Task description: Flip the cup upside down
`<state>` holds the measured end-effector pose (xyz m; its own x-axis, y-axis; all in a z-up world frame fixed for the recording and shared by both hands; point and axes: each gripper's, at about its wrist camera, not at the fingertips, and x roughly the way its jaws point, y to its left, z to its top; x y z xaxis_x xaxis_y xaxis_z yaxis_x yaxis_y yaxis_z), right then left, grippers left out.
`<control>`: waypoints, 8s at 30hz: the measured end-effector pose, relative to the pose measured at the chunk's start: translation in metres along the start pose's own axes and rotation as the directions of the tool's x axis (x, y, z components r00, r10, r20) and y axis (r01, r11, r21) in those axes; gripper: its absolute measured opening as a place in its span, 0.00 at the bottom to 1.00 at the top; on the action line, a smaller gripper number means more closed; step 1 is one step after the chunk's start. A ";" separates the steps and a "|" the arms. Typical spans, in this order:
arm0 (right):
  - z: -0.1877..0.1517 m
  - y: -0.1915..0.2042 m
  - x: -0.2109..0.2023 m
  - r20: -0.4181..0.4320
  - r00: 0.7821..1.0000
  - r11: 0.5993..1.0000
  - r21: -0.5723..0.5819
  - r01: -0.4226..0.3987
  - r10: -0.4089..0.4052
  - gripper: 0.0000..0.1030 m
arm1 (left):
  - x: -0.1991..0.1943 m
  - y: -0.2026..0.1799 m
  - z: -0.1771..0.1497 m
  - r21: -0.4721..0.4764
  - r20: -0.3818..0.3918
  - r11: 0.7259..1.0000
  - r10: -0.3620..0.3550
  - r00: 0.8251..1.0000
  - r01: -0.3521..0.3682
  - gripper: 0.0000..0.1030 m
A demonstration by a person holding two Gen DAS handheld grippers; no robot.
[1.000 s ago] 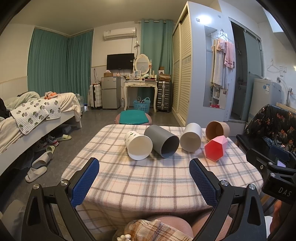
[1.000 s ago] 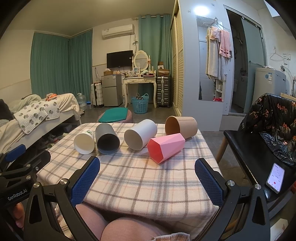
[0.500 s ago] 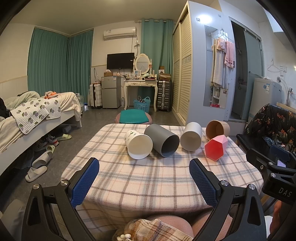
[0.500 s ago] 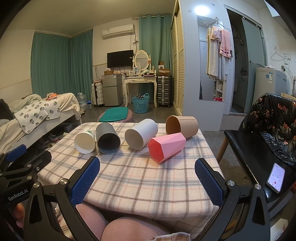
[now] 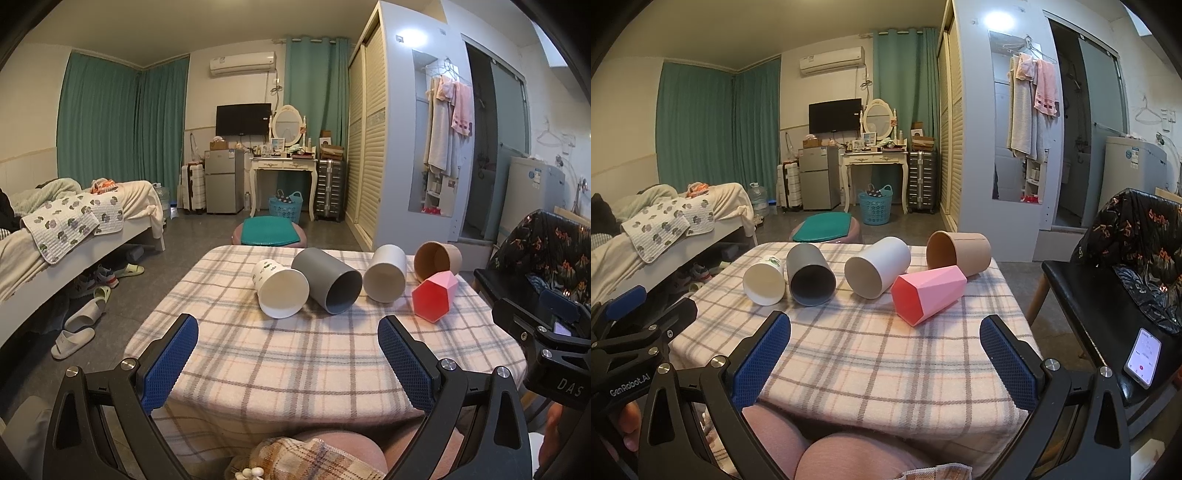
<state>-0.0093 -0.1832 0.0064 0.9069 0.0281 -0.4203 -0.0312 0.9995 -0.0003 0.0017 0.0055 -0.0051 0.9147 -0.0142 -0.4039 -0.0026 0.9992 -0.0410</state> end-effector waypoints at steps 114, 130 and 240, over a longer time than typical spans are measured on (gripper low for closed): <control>0.027 -0.003 0.101 -0.317 0.944 0.988 -0.096 -0.122 0.086 0.91 | 0.074 -0.025 0.055 -0.011 -0.260 0.999 0.035 0.965 -0.039 0.98; 0.012 -0.100 0.106 -0.282 0.958 0.998 0.049 -0.031 0.044 0.91 | 0.132 -0.105 0.041 0.065 -0.486 0.998 0.014 0.874 0.020 0.98; 0.021 -0.051 0.036 -0.124 0.992 1.000 0.002 -0.016 0.016 0.91 | 0.033 -0.038 0.053 0.051 0.028 0.998 -0.029 0.999 0.027 0.97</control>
<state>0.0337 -0.2328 0.0101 0.8474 0.0426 -0.5293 -0.0448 0.9990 0.0086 0.0532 -0.0306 0.0319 0.9254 -0.0415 -0.3767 0.0426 0.9991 -0.0054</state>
